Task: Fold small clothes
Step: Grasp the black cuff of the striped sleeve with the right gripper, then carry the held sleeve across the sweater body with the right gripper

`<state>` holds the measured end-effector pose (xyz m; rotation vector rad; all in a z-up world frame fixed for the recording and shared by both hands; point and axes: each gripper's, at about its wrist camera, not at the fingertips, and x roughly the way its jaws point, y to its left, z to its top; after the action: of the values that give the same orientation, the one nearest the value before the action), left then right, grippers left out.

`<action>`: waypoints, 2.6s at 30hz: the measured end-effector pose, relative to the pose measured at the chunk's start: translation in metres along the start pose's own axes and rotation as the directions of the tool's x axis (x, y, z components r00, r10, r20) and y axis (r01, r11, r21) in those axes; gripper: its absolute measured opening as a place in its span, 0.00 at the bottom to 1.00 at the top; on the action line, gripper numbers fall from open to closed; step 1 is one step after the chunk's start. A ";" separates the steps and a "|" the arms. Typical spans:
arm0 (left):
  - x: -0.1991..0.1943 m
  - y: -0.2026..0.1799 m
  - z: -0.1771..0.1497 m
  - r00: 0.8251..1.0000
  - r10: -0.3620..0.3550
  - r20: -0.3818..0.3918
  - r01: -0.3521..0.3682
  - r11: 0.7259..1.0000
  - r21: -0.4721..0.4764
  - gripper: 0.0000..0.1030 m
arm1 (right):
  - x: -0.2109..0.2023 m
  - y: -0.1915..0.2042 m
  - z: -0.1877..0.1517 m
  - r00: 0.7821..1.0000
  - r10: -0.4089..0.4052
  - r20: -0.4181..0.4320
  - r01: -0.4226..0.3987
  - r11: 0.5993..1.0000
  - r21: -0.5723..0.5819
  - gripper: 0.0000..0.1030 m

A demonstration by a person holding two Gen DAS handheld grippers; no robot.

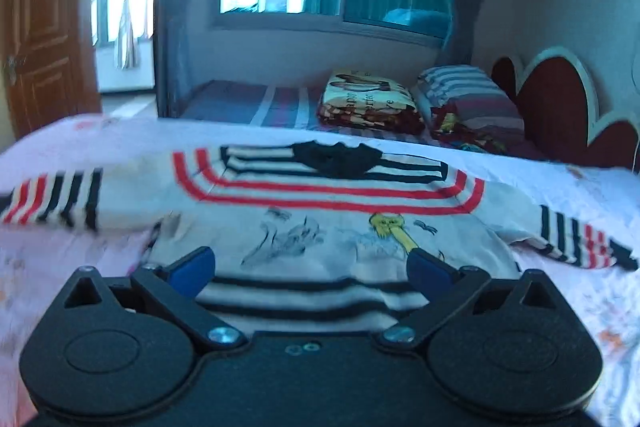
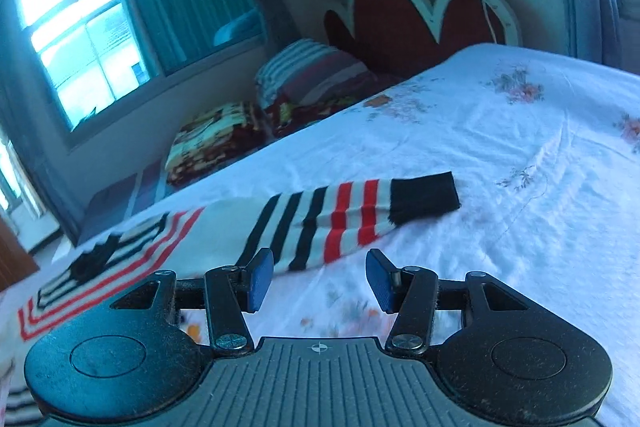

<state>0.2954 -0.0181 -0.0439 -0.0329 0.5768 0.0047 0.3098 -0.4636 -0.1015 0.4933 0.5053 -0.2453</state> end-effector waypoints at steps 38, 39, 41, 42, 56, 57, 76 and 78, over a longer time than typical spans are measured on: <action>0.087 0.047 0.015 0.977 0.166 -0.132 -0.157 0.985 0.073 0.94 | 0.110 -0.013 0.048 1.000 -0.010 0.017 0.009 0.998 0.065 0.05; 0.086 0.053 0.014 0.977 0.166 -0.136 -0.159 0.985 0.061 0.94 | 0.108 0.006 0.045 0.999 0.027 0.019 -0.028 0.999 0.031 0.05; 0.084 0.064 0.012 0.976 0.165 -0.141 -0.161 0.986 0.035 0.93 | 0.104 0.041 0.038 0.995 0.098 0.001 -0.098 0.995 -0.019 0.05; 0.083 0.070 0.011 0.977 0.160 -0.141 -0.158 0.987 0.025 0.93 | 0.106 0.063 0.030 0.990 0.137 -0.017 -0.138 0.990 -0.036 0.05; 0.069 0.134 0.009 0.987 0.065 -0.148 -0.081 0.991 -0.108 0.81 | 0.107 0.282 -0.108 0.883 0.364 -0.296 -0.421 0.894 -0.157 0.05; 0.069 0.136 0.009 0.987 0.060 -0.149 -0.076 0.991 -0.108 0.80 | 0.116 0.288 -0.116 0.878 0.362 -0.313 -0.426 0.890 -0.166 0.05; 0.177 0.022 0.032 0.865 -0.449 -0.224 0.390 0.883 -0.262 0.39 | 0.085 0.211 -0.092 0.967 0.225 -0.119 -0.232 0.972 -0.049 0.43; 0.197 0.011 0.029 0.847 -0.468 -0.251 0.392 0.870 -0.299 0.36 | 0.079 0.197 -0.086 0.973 0.200 -0.113 -0.205 0.978 -0.030 0.42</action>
<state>0.4763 -0.0075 -0.1273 -0.4066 0.8799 -0.3824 0.4093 -0.2597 -0.1315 0.5159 0.5618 -0.0115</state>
